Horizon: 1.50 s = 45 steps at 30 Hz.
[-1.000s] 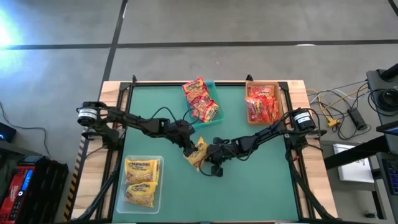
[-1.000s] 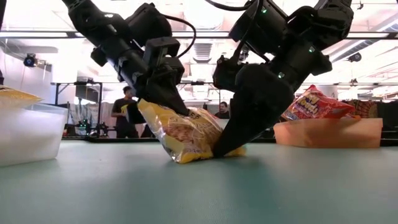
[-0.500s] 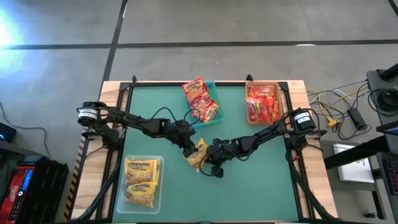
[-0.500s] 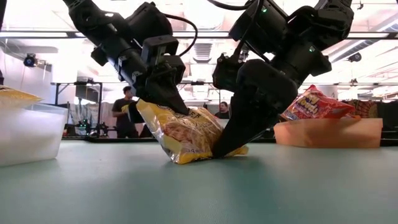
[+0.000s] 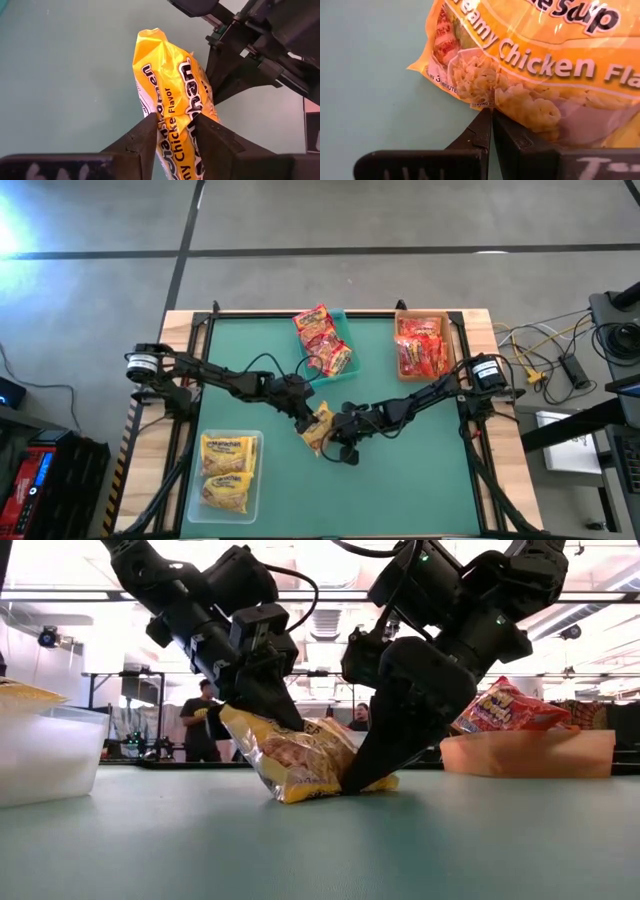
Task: Sort Maruchan noodles
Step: Put the yellow noodle pack into the transparent bin
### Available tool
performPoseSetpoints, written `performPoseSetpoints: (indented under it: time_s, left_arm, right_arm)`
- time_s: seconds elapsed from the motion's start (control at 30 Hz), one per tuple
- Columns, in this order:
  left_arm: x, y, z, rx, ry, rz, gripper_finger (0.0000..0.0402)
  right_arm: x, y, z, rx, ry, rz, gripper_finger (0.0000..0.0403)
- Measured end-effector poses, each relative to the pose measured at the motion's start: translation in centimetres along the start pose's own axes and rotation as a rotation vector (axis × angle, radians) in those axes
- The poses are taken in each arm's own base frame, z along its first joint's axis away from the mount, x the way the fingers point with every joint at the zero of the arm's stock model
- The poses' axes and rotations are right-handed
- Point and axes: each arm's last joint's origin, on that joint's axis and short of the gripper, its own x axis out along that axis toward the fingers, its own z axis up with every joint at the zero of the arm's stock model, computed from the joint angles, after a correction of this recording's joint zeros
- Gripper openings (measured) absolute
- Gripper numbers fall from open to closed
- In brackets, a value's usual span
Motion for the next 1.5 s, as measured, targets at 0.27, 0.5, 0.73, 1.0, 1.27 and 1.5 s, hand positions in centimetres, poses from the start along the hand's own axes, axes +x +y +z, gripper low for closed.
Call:
performPoseSetpoints:
  time_s: [0.27, 0.5, 0.73, 1.0, 1.27, 1.5]
  left_arm:
    - [0.0, 0.0, 0.1, -0.026, -0.022, 0.009, 0.0199]
    - [0.4, -0.1, 0.0, -0.042, -0.030, -0.002, 0.0232]
    - [2.0, 0.5, -0.5, -0.074, -0.009, -0.009, 0.0233]
    - [2.2, 0.5, -0.5, -0.065, -0.002, -0.037, 0.0215]
    - [2.0, 0.6, -0.7, -0.077, 0.043, -0.041, 0.0130]
    - [1.4, 0.4, -0.5, -0.052, 0.055, -0.054, 0.0085]
  right_arm:
    - [0.0, 0.0, 0.0, 0.000, -0.002, 0.000, 0.0013]
    - [0.0, 0.0, 0.0, -0.001, -0.001, 0.004, 0.0013]
    - [0.0, 0.0, 0.0, -0.001, -0.001, 0.005, 0.0013]
    - [0.0, 0.1, 0.0, -0.002, 0.002, 0.009, 0.0013]
    - [0.0, 0.1, 0.0, -0.002, 0.003, 0.010, 0.0013]
    - [0.0, 0.1, 0.0, -0.002, -0.001, 0.008, 0.0013]
